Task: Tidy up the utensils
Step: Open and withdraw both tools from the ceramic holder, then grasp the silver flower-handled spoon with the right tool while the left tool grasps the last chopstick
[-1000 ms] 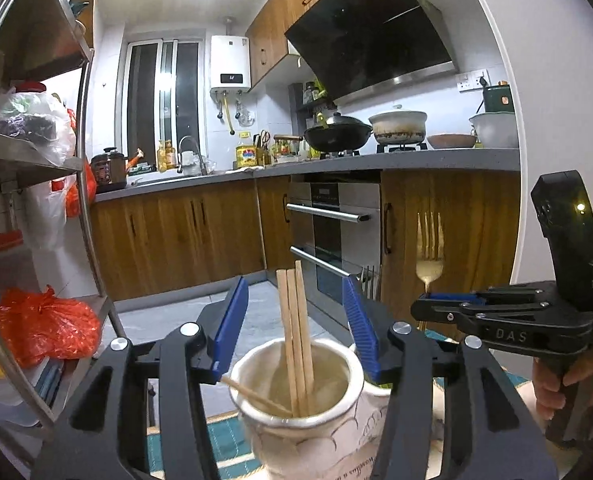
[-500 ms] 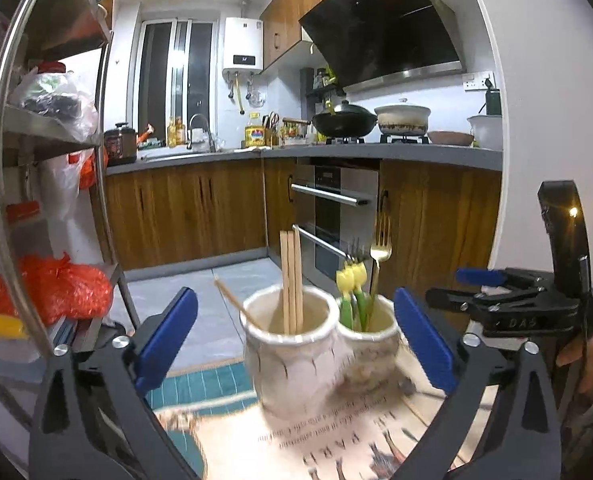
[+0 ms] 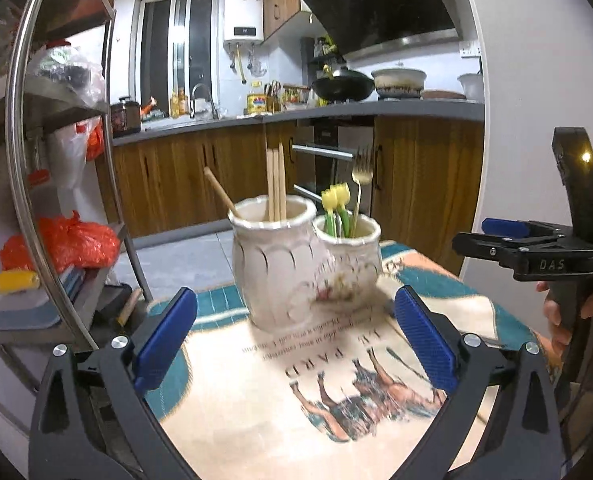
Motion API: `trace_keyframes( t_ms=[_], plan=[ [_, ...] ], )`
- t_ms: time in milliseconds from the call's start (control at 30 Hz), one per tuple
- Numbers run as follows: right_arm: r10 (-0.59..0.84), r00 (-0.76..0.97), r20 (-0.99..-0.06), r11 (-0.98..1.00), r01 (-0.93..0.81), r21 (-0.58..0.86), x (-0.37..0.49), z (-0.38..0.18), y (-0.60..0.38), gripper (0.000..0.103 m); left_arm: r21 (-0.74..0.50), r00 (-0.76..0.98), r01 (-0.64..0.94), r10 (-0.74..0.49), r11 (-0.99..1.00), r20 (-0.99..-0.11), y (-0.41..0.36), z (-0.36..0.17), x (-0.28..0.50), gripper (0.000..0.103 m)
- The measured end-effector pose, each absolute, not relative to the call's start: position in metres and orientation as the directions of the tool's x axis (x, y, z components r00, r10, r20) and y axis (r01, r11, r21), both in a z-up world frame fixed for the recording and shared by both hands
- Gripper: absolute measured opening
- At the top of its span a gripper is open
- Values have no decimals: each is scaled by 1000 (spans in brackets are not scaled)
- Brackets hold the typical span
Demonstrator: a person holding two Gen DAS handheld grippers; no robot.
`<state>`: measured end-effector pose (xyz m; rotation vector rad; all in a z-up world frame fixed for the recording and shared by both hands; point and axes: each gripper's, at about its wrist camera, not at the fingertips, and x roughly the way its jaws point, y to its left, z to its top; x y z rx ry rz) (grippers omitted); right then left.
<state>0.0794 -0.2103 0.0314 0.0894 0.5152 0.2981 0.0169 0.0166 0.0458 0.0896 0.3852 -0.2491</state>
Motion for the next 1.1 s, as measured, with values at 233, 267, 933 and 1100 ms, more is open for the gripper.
trace_keyframes(
  t_ms=[233, 267, 933, 1100],
  plan=[
    [285, 813, -507, 958, -247, 144, 67, 16, -211, 96, 18, 879, 253, -222, 967, -423, 18, 26, 20, 97],
    [283, 811, -512, 959, -245, 142, 67, 14, -211, 96, 17, 878, 254, -223, 967, -425, 18, 25, 20, 97],
    [181, 765, -617, 972, -234, -4, 79, -13, -208, 97, 14, 857, 261, -225, 965, -464, 21, 15, 30, 97],
    [147, 733, -664, 958, -273, -90, 89, -21, -200, 97, 19, 850, 258, -217, 966, -481, 19, 13, 34, 97]
  ],
)
